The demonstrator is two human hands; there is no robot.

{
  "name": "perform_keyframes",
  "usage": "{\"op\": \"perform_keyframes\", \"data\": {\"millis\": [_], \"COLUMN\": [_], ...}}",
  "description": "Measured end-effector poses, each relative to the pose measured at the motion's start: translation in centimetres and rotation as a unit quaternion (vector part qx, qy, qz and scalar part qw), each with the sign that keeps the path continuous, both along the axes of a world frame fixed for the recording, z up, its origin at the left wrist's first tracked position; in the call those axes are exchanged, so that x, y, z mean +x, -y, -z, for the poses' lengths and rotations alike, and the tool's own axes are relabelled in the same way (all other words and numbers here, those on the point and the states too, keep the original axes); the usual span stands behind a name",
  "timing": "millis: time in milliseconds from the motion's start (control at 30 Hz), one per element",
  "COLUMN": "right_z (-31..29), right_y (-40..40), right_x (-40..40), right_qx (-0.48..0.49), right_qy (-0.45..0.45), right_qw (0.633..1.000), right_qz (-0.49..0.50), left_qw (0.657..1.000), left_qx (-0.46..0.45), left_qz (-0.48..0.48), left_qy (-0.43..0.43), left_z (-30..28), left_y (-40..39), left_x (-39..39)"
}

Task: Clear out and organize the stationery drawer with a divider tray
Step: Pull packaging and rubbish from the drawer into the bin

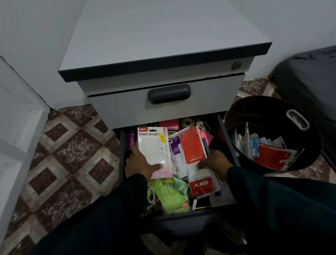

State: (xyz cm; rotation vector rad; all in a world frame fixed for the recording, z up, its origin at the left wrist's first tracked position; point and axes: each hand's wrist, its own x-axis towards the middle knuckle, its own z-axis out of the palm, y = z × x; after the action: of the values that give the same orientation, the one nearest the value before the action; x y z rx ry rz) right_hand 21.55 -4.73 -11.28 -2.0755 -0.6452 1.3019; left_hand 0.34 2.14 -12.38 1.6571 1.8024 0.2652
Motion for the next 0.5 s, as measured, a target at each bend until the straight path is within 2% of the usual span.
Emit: {"op": "perform_keyframes", "data": {"millis": [100, 200, 500], "right_z": [-0.5, -1.2, -5.1], "right_y": [0.2, 0.6, 1.7], "right_x": [-0.1, -0.1, 0.4], "right_qx": [0.006, 0.01, 0.033], "right_qy": [-0.038, -0.027, 0.059], "right_qw": [0.999, 1.0, 0.994], "right_qz": [0.01, -0.003, -0.085], "left_qw": [0.993, 0.982, 0.976], "left_qx": [-0.028, -0.051, -0.078], "left_qz": [-0.041, -0.053, -0.037], "left_qy": [0.108, 0.175, 0.199], "left_z": [0.0, -0.2, -2.9], "left_y": [0.0, 0.4, 2.4], "left_x": [-0.2, -0.5, 0.7]}}
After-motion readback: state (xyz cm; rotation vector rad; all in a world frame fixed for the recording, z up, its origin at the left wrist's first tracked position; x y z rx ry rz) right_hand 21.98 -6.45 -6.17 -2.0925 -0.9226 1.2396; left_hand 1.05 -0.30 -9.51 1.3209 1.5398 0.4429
